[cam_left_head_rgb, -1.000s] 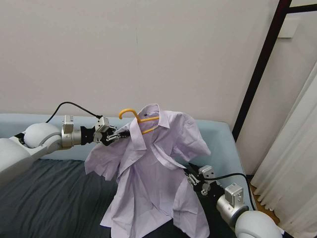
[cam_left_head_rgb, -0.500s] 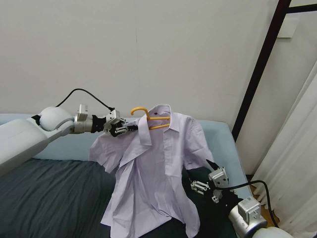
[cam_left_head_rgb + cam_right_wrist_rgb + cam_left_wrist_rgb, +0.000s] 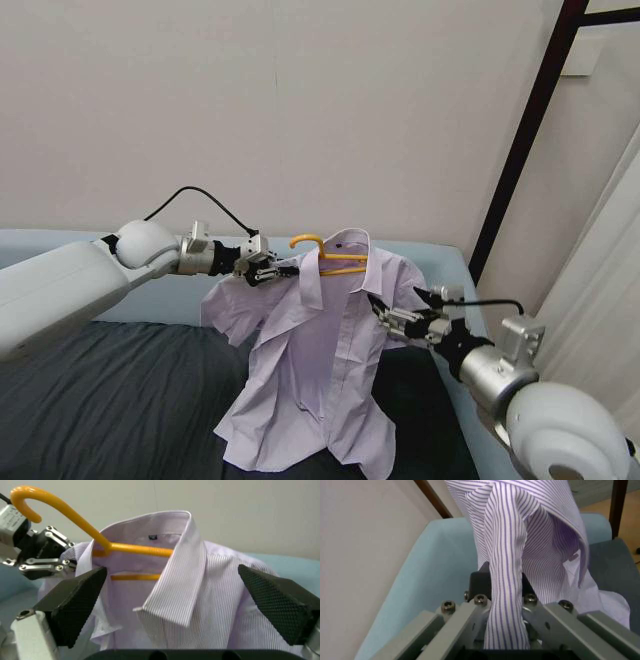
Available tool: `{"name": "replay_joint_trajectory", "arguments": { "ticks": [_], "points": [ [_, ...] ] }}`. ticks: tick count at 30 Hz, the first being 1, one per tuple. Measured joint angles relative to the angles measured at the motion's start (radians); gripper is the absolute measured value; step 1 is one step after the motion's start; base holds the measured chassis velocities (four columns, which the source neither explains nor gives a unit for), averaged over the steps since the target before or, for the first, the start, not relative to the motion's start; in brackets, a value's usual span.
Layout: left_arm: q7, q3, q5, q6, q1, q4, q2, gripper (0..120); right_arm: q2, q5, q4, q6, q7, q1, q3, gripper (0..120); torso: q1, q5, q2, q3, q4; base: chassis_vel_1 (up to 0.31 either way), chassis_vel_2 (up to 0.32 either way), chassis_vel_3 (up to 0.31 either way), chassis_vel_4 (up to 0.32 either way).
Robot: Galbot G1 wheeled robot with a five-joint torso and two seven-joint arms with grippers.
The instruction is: Pick up the clothes from the sofa and hang them on the clothes hanger.
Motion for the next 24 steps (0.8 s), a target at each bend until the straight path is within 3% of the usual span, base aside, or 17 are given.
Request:
{"name": "replay_joint_trajectory", "arguments": {
  "ticks": [10,24],
  "points": [
    [0.000,0.013,-0.001,0.005,-0.004,0.000,-0.031,1,-0.011,-0.043,-0.020,-0.115,0.063,0.085,-0.085,99,0.000,0.0001,0.000,0.000,0.0005,0.000,0.000,0.000,0.000],
    [0.083,0.034,-0.105,0.051,-0.011,0.009,-0.027,1,-0.003,-0.077,-0.048,-0.163,0.105,0.084,-0.129,52,0.000,0.0002,0.000,0.000,0.0005,0.000,0.000,0.000,0.000]
  ]
}}
